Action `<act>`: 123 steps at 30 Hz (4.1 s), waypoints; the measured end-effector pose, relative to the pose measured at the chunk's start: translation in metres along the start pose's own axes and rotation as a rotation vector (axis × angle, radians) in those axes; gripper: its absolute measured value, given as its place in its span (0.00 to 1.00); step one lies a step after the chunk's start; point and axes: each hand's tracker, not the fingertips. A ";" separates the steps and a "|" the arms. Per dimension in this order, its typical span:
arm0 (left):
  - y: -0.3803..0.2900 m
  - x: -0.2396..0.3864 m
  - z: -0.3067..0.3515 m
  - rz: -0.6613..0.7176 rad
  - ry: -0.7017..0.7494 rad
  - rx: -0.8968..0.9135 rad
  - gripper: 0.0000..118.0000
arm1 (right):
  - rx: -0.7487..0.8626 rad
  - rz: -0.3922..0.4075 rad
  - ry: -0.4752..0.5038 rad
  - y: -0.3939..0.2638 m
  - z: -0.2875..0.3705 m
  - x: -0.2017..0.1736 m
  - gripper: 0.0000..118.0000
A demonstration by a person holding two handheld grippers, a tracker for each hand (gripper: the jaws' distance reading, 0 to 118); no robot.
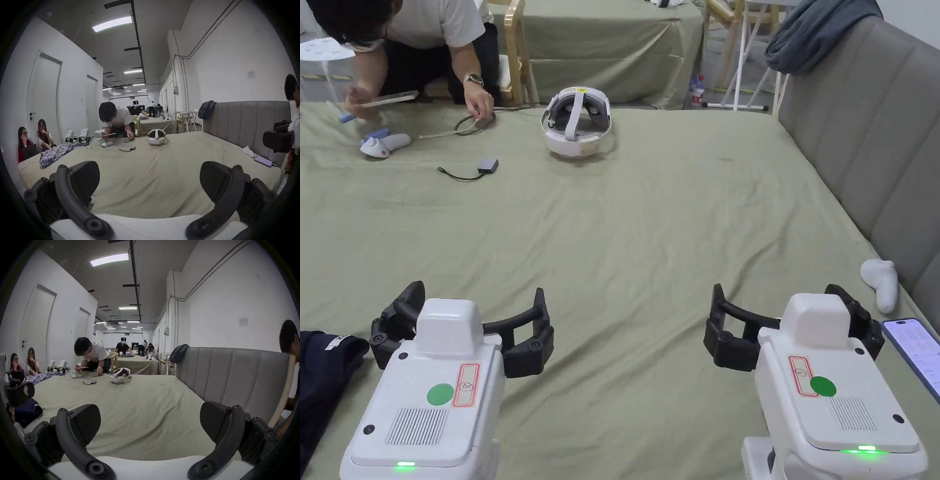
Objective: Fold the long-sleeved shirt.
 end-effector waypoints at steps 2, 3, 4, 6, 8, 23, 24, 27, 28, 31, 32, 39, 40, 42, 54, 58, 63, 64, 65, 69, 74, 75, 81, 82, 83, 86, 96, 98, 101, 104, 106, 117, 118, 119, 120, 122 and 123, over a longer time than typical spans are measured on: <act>0.000 -0.002 0.000 -0.008 0.004 0.001 0.94 | -0.006 -0.026 0.014 0.001 0.000 0.002 1.00; 0.000 -0.002 0.000 -0.008 0.006 0.003 0.94 | -0.016 -0.030 0.020 0.000 0.000 0.001 1.00; 0.001 -0.002 0.001 -0.006 0.002 0.007 0.94 | -0.019 -0.027 0.020 0.001 0.000 0.001 1.00; 0.003 -0.004 0.001 0.001 -0.006 0.011 0.94 | -0.022 0.000 0.009 0.001 0.001 -0.001 1.00; 0.005 -0.003 -0.001 0.006 -0.008 0.002 0.94 | -0.034 0.021 -0.003 0.002 0.001 -0.003 1.00; 0.004 -0.007 0.002 0.029 -0.004 -0.002 0.94 | -0.041 0.002 -0.020 0.005 0.006 -0.002 1.00; 0.005 -0.007 0.002 0.024 -0.005 -0.002 0.94 | -0.040 0.002 -0.022 0.005 0.006 -0.002 1.00; 0.006 -0.006 0.002 0.007 -0.008 0.007 0.94 | -0.031 0.002 -0.021 0.006 0.008 -0.002 1.00; 0.006 -0.006 0.002 0.005 -0.008 0.010 0.94 | -0.030 0.002 -0.020 0.006 0.008 -0.003 1.00; 0.007 -0.006 0.003 0.009 -0.014 0.012 0.94 | -0.027 -0.001 -0.020 0.006 0.007 -0.003 1.00; 0.007 -0.006 0.003 0.009 -0.015 0.012 0.94 | -0.026 -0.001 -0.019 0.006 0.007 -0.003 1.00; 0.008 -0.008 0.003 0.033 -0.022 0.004 0.94 | -0.020 0.015 -0.011 0.008 0.005 -0.005 1.00; 0.008 -0.008 0.003 0.034 -0.021 0.003 0.94 | -0.020 0.016 -0.010 0.008 0.005 -0.005 1.00; 0.008 -0.007 0.003 0.028 -0.016 0.004 0.94 | -0.017 0.021 -0.008 0.009 0.005 -0.006 1.00; 0.008 -0.007 0.004 0.019 -0.017 0.010 0.94 | -0.009 0.012 -0.013 0.011 0.008 -0.007 1.00; 0.008 -0.007 0.004 0.017 -0.016 0.007 0.94 | -0.008 0.015 -0.014 0.012 0.008 -0.007 1.00; 0.008 -0.007 0.004 0.020 -0.015 0.008 0.94 | -0.008 0.015 -0.014 0.011 0.008 -0.007 1.00; 0.008 -0.007 0.004 0.020 -0.016 0.009 0.94 | -0.008 0.014 -0.015 0.011 0.008 -0.007 1.00; 0.009 -0.007 0.004 0.019 -0.015 0.008 0.94 | -0.008 0.014 -0.016 0.011 0.008 -0.007 1.00; 0.009 -0.007 0.003 0.020 -0.011 0.010 0.94 | -0.008 0.016 -0.014 0.011 0.008 -0.008 1.00; 0.009 -0.007 0.003 0.017 -0.010 0.012 0.94 | -0.007 0.005 -0.019 0.010 0.008 -0.007 1.00; 0.009 -0.007 0.002 0.018 -0.010 0.011 0.94 | -0.007 0.005 -0.019 0.010 0.008 -0.007 1.00; 0.010 -0.006 0.001 0.020 -0.010 0.000 0.94 | -0.008 0.013 -0.024 0.010 0.007 -0.007 1.00; 0.010 -0.006 0.001 0.021 -0.010 -0.001 0.94 | -0.009 0.012 -0.023 0.009 0.007 -0.008 1.00; 0.010 -0.006 0.001 0.025 -0.011 0.001 0.94 | -0.011 0.011 -0.022 0.009 0.007 -0.007 1.00; 0.011 -0.004 0.002 0.029 -0.012 0.006 0.94 | -0.012 0.014 -0.020 0.009 0.007 -0.009 1.00; 0.010 -0.003 0.004 0.018 -0.016 0.009 0.94 | -0.014 0.017 -0.026 0.008 0.009 -0.008 1.00; 0.010 -0.004 0.004 0.017 -0.010 0.008 0.94 | -0.016 0.015 -0.028 0.008 0.009 -0.007 1.00; 0.009 -0.005 0.005 0.025 -0.006 0.006 0.94 | -0.017 0.012 -0.030 0.008 0.009 -0.005 1.00; 0.009 -0.006 0.005 0.025 -0.003 0.005 0.94 | -0.019 0.012 -0.030 0.007 0.009 -0.005 1.00; 0.009 -0.006 0.005 0.024 0.000 0.005 0.94 | -0.021 0.011 -0.029 0.007 0.009 -0.005 1.00; 0.008 -0.007 0.006 0.023 0.001 0.002 0.94 | -0.114 0.036 -0.106 0.010 0.007 -0.013 1.00; 0.008 -0.007 0.006 0.023 0.001 0.002 0.94 | -0.133 0.032 -0.122 0.012 0.006 -0.013 1.00; 0.008 -0.008 0.006 0.024 0.002 0.002 0.94 | -0.141 0.018 -0.132 0.009 0.001 -0.014 1.00; 0.008 -0.008 0.006 0.024 0.005 0.001 0.94 | -0.144 -0.004 -0.148 0.010 -0.001 -0.014 1.00; 0.009 -0.009 0.005 0.026 0.007 0.001 0.94 | -0.195 -0.058 -0.182 0.015 -0.001 -0.013 1.00; 0.009 -0.009 0.005 0.027 0.008 0.001 0.94 | -0.221 -0.064 -0.165 0.023 0.001 -0.013 1.00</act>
